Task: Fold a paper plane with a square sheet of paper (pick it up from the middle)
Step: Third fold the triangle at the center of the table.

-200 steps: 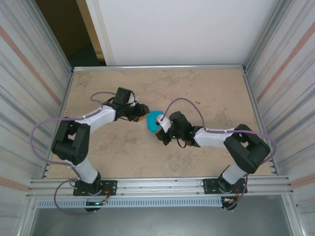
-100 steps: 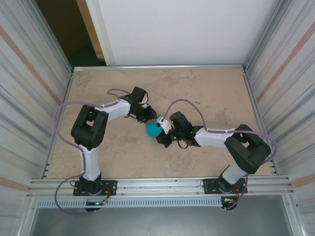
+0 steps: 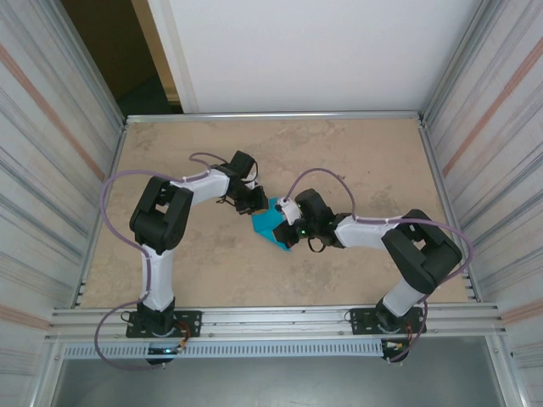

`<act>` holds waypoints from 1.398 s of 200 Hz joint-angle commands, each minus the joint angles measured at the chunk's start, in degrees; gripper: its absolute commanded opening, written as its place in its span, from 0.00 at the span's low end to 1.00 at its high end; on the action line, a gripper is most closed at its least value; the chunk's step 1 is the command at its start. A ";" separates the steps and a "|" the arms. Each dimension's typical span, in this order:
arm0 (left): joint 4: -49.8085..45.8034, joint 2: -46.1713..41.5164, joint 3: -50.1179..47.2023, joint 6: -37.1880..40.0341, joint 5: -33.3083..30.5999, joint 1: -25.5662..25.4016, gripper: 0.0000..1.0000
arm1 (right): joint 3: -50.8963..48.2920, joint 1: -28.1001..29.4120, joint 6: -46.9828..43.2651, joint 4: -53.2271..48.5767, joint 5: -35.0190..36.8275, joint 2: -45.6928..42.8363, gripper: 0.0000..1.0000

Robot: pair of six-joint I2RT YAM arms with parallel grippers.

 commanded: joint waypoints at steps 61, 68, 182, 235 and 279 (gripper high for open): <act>-3.53 2.65 0.99 2.77 -1.06 -0.41 0.15 | 3.47 -0.52 4.72 -3.37 7.73 3.52 0.00; -3.61 2.65 1.00 2.76 -1.13 -0.44 0.15 | 3.73 -0.59 4.94 -3.62 8.11 3.63 0.00; -4.10 2.65 1.34 3.44 -0.79 -0.55 0.15 | 5.38 -0.47 5.86 -5.93 11.37 5.44 0.00; -4.23 2.65 1.52 3.76 -0.58 -0.67 0.15 | 6.18 -0.19 5.70 -6.45 11.60 6.46 0.00; -4.48 2.70 1.59 4.10 -0.35 -0.68 0.15 | 6.68 -0.05 5.65 -6.81 11.23 7.11 0.00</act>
